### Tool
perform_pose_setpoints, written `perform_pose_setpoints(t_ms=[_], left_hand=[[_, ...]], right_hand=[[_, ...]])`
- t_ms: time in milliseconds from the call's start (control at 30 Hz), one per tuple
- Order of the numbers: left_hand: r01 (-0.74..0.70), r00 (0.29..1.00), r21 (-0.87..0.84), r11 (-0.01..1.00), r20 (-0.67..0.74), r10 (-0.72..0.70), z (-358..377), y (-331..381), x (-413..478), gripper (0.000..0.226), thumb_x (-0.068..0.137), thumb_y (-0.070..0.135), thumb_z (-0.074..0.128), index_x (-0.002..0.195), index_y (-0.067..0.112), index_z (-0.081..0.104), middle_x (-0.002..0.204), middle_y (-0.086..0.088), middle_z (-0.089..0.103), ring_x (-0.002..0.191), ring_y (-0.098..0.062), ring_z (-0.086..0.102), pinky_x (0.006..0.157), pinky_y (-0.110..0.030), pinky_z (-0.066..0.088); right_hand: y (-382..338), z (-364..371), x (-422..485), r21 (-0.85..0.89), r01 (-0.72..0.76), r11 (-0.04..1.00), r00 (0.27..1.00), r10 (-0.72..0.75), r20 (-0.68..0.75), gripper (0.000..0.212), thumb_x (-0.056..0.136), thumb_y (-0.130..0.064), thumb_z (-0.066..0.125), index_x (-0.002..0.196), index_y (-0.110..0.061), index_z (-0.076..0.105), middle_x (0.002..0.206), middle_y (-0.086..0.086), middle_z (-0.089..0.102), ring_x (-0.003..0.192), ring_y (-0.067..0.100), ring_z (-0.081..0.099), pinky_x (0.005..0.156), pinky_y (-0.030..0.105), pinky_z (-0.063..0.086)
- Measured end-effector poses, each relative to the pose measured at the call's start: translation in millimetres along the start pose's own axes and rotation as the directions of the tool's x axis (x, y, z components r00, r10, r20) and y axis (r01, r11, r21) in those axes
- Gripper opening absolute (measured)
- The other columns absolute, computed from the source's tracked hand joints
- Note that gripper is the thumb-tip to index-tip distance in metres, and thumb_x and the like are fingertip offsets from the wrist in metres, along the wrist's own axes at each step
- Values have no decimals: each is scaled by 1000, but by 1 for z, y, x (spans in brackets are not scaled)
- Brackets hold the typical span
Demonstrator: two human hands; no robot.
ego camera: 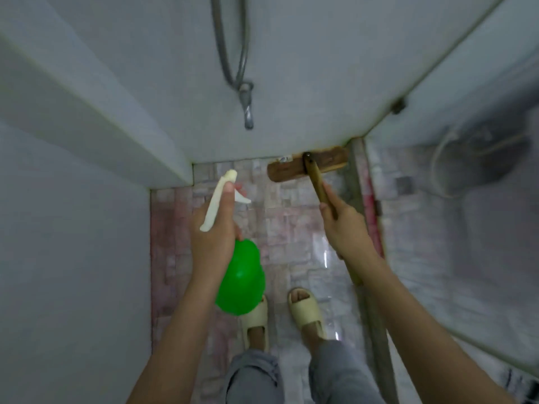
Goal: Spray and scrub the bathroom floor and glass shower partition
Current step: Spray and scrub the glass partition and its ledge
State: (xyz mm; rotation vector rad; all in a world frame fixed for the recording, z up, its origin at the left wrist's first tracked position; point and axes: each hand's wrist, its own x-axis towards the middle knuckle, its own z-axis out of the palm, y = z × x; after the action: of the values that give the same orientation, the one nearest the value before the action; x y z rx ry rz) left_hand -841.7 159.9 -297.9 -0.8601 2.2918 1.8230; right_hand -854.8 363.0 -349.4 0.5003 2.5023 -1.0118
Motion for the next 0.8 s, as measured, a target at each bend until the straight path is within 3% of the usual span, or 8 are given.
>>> perform_pose_setpoints(t_ms=[100, 200, 333, 433, 500, 567, 667, 800], left_hand=[[-54, 996, -12, 998, 66, 55, -12, 95, -55, 33, 100, 46, 50, 78, 47, 75, 48, -4, 48, 39, -5, 43, 45, -16, 39], [-160, 976, -48, 986, 138, 166, -22, 172, -98, 26, 100, 40, 52, 87, 40, 75, 47, 0, 53, 36, -7, 42, 43, -16, 38], [-329, 904, -113, 938, 251, 347, -25, 257, -136, 26, 95, 47, 53, 97, 34, 75, 71, 8, 73, 37, -10, 45, 46, -17, 42], [-430, 821, -225, 874, 306, 482, -19, 323, -156, 22, 95, 45, 53, 91, 38, 74, 85, 9, 77, 40, -14, 48, 45, -19, 45], [-506, 748, -281, 815, 328, 578, -14, 366, -167, 24, 96, 44, 54, 84, 44, 75, 90, 14, 78, 46, -17, 52, 43, -22, 43], [-564, 674, -326, 758, 348, 651, -8, 406, -177, 28, 93, 51, 53, 77, 54, 75, 90, 17, 77, 63, -32, 61, 46, -26, 43], [-617, 576, -404, 675, 353, 738, 4, 459, -185, 30, 99, 47, 53, 80, 45, 76, 92, 15, 78, 71, -45, 63, 49, -29, 45], [-653, 453, -483, 584, 369, 812, 26, 520, -198, 32, 98, 52, 52, 78, 46, 76, 96, 2, 79, 46, -21, 53, 52, -29, 45]], right_hand=[[-26, -84, -61, 37, 7, 999, 991, -2, -133, 48, 101, -29, 40, 148, -36, 31, 97, 14, 68, 64, 18, 58, 57, 33, 47], [-50, -154, -116, 157, 85, 984, 959, -38, -280, 49, 99, -26, 43, 147, -35, 34, 108, 15, 69, 90, 31, 66, 76, 37, 53], [-86, -236, -169, 193, 189, 963, 877, -77, -473, 50, 99, -29, 42, 145, -46, 30, 93, 13, 71, 75, 22, 61, 69, 36, 48], [-119, -294, -201, 198, 307, 931, 773, -123, -622, 49, 99, -32, 42, 142, -51, 30, 86, -3, 63, 70, 15, 53, 69, 29, 44], [-142, -332, -217, 167, 367, 915, 690, -148, -708, 49, 99, -31, 43, 143, -49, 31, 95, 0, 65, 76, 15, 59, 72, 29, 46], [-164, -367, -232, 131, 417, 899, 598, -162, -785, 50, 100, -27, 44, 145, -44, 32, 107, 6, 67, 81, 16, 62, 73, 31, 48], [-189, -416, -252, 33, 437, 899, 458, -191, -868, 51, 101, -26, 41, 147, -42, 28, 88, 2, 63, 64, 14, 56, 57, 25, 41], [-207, -468, -275, -79, 466, 881, 299, -241, -923, 51, 102, -28, 39, 148, -45, 21, 107, 16, 63, 70, 27, 60, 63, 34, 54]])
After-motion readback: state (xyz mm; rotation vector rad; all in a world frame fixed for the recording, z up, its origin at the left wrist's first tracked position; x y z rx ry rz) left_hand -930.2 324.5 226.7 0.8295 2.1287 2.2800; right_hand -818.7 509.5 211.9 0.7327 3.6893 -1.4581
